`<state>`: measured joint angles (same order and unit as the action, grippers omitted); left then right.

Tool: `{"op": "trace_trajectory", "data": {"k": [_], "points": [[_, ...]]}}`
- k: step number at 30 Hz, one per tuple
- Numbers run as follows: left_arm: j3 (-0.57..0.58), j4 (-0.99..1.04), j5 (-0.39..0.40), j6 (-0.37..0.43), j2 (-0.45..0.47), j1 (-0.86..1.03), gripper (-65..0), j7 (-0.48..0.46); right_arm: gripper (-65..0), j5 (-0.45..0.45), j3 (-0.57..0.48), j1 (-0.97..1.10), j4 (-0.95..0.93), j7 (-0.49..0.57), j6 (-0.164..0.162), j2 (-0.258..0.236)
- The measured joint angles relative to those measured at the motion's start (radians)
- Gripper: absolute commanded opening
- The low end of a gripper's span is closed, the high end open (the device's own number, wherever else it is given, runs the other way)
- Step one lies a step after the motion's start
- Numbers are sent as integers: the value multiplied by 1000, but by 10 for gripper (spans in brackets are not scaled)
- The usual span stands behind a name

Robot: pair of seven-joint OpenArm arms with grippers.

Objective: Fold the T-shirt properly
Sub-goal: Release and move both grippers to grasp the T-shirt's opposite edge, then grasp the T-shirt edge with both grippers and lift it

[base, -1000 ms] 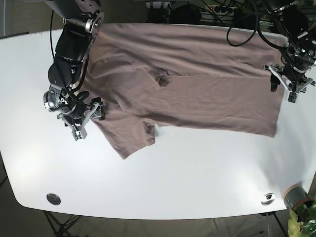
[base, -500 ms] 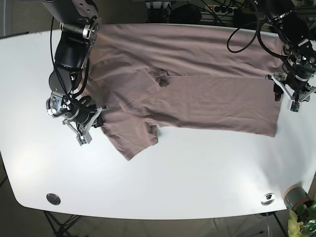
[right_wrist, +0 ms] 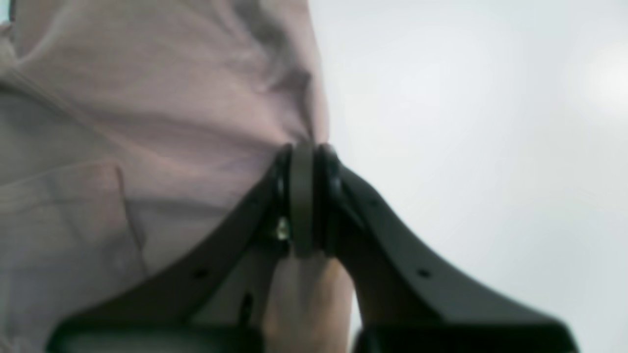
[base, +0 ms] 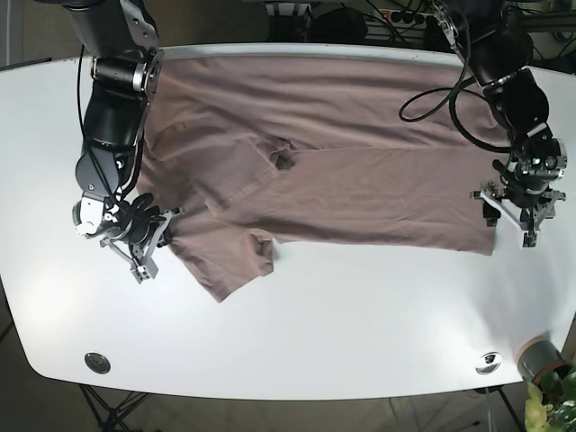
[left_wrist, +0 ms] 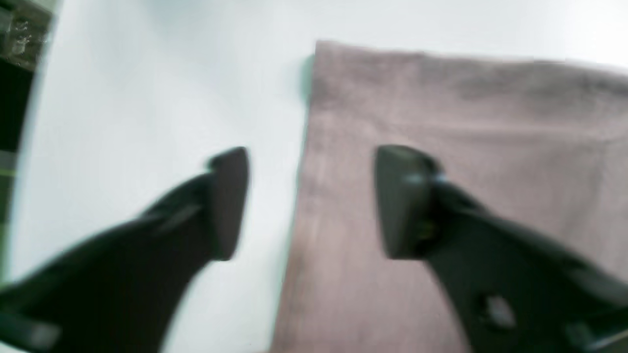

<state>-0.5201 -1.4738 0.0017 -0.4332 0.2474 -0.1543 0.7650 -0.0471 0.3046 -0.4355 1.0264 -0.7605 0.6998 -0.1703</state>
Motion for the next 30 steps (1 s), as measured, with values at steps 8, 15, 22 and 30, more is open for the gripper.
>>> {"op": "trace_trajectory", "data": {"k": [8,15,22,30], "points": [[70,311,0,62,23,-195,-131,-79,-628,-6,0,-26,0,-3,-5,-20],[117,636,0,52,51,-314,-131,-214,-628,-1,0,-14,-1,-6,-3,-10],[116,813,-6,21,69,-389,-132,-283,-628,-2,2,-14,0,-6,-4,0],[116,846,-2,-27,65,-397,-314,-301,-628,1,2,-14,1,-3,-3,5]]}}
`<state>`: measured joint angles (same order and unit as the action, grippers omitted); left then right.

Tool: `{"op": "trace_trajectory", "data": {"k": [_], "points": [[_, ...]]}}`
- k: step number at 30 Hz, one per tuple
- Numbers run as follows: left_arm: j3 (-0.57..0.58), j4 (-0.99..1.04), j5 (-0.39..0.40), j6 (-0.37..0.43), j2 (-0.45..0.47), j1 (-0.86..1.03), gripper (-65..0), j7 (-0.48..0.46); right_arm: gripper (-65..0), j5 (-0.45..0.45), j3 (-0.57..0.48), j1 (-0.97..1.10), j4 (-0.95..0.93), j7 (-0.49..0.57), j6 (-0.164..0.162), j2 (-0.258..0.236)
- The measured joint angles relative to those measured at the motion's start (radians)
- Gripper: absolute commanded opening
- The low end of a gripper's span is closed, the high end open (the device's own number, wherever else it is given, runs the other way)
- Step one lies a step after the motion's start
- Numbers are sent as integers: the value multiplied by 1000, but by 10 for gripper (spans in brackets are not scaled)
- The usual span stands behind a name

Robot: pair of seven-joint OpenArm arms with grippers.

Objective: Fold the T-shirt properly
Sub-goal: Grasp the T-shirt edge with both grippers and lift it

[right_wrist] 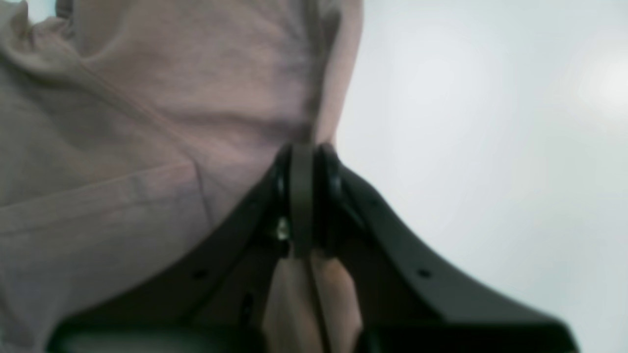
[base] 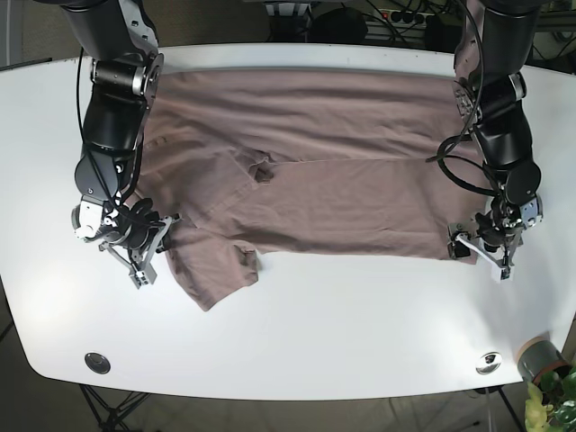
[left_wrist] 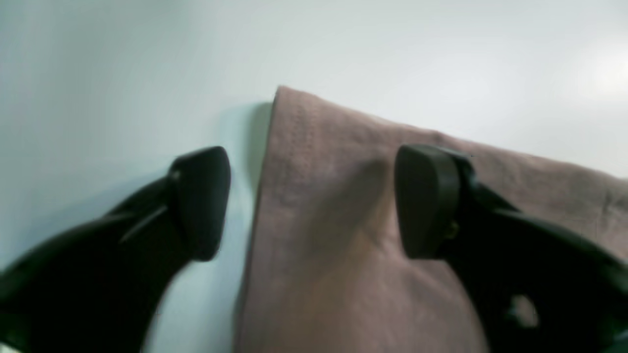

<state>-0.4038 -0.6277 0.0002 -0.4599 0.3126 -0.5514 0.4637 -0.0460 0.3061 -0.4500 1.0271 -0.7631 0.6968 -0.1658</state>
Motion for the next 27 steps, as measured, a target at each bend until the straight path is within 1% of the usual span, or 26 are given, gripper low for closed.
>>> {"op": "trace_trajectory", "data": {"k": [1,3,7,9,10,14,17,19,23,27], "points": [[0,1,-1,-14,1,0,-374,3,-628,0,0,0,0,0,0,0],[0,2,0,-32,-2,0,-436,3,-628,0,0,0,0,0,0,0],[0,2,-2,-32,-3,3,-542,3,-628,0,0,0,0,0,0,2],[0,2,0,-33,-2,6,-624,1,-628,0,0,0,0,0,0,1],[0,2,-1,-33,-2,6,-650,-2,-628,0,0,0,0,0,0,1],[0,2,-4,-35,-5,13,-650,-39,-629,0,0,0,0,0,0,2],[-6,-6,-3,-39,-5,16,-650,-35,-629,0,0,-3,2,-1,0,2],[-7,-54,-6,-39,-8,26,-650,-22,-629,-2,0,-2,19,-7,0,2],[-21,-222,3,-50,-11,62,-650,40,-629,-7,0,-1,109,-14,0,2],[-61,-387,50,-42,-24,99,-650,149,-629,-3,0,-6,184,-82,0,0]]}}
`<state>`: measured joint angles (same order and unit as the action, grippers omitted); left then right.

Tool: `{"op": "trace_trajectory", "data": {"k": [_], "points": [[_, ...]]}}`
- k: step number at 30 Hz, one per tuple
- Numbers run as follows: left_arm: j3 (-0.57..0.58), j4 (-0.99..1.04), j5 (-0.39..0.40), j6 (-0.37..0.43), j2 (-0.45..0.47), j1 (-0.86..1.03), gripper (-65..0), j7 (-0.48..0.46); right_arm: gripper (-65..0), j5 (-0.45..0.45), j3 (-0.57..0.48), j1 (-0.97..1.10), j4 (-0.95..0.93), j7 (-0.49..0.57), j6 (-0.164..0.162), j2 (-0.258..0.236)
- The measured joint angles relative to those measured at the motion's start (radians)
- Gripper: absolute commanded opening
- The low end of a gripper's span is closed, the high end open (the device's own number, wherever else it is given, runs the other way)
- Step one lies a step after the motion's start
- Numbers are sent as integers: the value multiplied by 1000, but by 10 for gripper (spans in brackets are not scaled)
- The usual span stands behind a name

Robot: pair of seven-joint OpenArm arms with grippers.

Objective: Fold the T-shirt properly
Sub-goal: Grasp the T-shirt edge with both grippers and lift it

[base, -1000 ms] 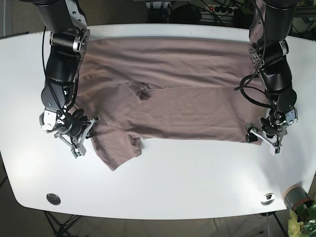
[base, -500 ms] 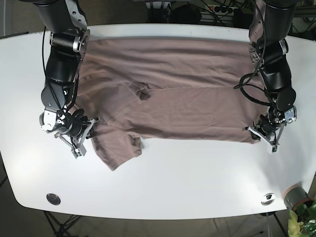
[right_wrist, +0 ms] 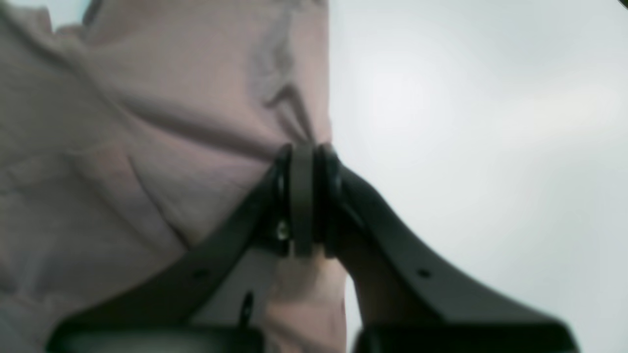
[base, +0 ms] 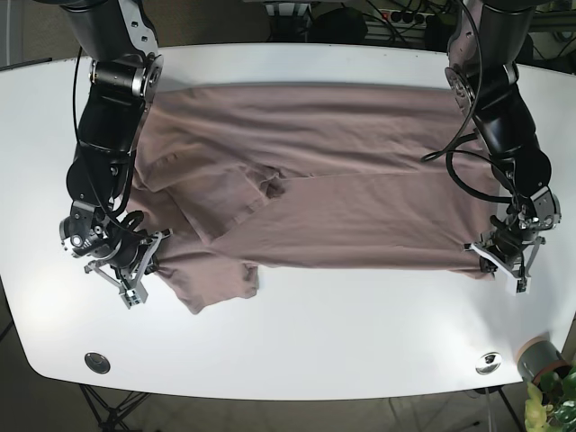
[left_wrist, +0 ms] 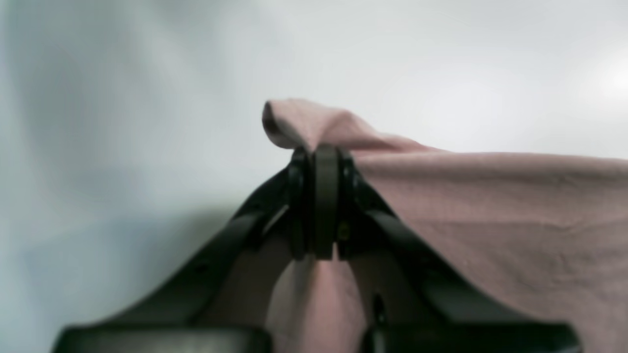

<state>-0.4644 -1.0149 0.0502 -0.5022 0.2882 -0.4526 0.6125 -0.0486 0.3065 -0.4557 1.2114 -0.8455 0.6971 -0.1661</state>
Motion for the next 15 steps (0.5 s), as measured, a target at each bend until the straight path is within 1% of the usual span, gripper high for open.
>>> {"op": "trace_trajectory", "data": {"k": [3,7,9,15], "points": [[-1,-109,44,-2,-10,39,-650,64,-629,0,0,15,50,-34,3,2],[0,-242,100,-8,-14,94,-650,146,-629,2,2,56,168,-73,3,2],[0,-296,121,-4,-14,115,-650,171,-629,1,2,76,210,-87,3,2],[-4,-451,183,-4,-11,198,-650,229,-629,10,5,154,380,-190,2,3]]}}
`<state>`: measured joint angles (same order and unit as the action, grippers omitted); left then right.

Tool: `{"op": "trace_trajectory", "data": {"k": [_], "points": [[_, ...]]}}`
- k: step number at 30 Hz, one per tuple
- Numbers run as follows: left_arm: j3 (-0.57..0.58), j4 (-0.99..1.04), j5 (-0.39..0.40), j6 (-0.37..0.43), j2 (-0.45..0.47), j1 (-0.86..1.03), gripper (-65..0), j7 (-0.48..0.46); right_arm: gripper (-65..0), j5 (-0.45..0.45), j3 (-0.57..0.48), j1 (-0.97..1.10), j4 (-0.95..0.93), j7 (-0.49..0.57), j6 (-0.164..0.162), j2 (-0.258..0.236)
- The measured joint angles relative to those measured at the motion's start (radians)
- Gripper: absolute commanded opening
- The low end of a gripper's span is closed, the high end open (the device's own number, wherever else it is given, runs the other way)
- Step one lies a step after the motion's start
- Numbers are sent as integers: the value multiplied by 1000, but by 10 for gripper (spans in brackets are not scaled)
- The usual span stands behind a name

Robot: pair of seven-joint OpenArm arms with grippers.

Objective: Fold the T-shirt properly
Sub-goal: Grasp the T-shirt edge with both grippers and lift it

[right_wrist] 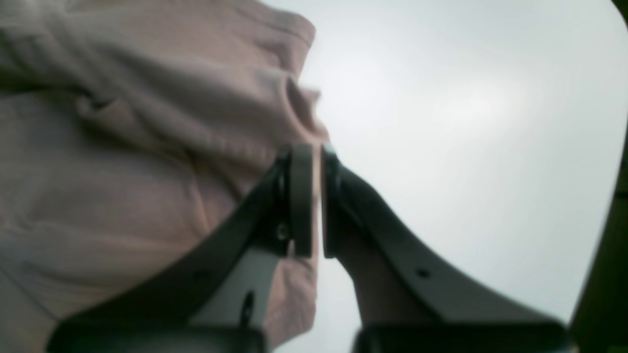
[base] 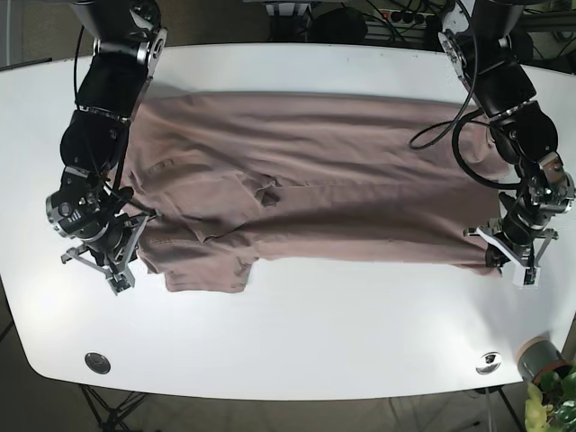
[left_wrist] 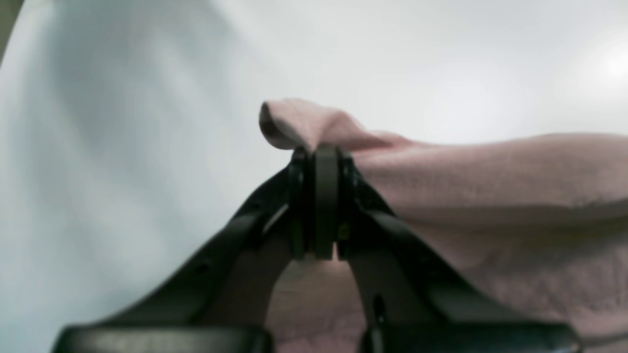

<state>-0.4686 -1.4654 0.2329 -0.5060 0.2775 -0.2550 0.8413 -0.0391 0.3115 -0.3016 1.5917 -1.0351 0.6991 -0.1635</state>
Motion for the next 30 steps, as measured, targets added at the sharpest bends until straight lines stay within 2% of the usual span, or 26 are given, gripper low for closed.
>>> {"op": "trace_trajectory", "data": {"k": [6,9,10,13,16,18,19,23,30], "points": [[-69,-92,11,-3,-3,90,-650,11,-628,2,2,89,180,-70,1,0],[-79,-93,3,1,-2,112,-650,12,-620,2,2,109,214,-77,1,3],[-79,-93,4,0,-2,116,-650,12,-598,-2,10,111,208,-69,1,12],[-71,-93,8,0,-5,122,-650,11,-453,0,45,95,147,-14,1,42],[-72,-93,7,-2,-5,122,-650,11,-281,-10,57,46,19,8,1,47],[-73,-93,8,0,-4,122,-650,10,-182,-9,60,5,-74,49,1,45],[-72,-93,8,0,-5,121,-650,11,-155,-6,60,-12,-112,79,0,45],[-71,-93,13,0,-5,119,-650,11,-133,-6,54,-89,-300,211,0,42],[-72,-94,27,0,-5,118,-650,11,-133,-13,51,-213,-612,348,-2,19]]}}
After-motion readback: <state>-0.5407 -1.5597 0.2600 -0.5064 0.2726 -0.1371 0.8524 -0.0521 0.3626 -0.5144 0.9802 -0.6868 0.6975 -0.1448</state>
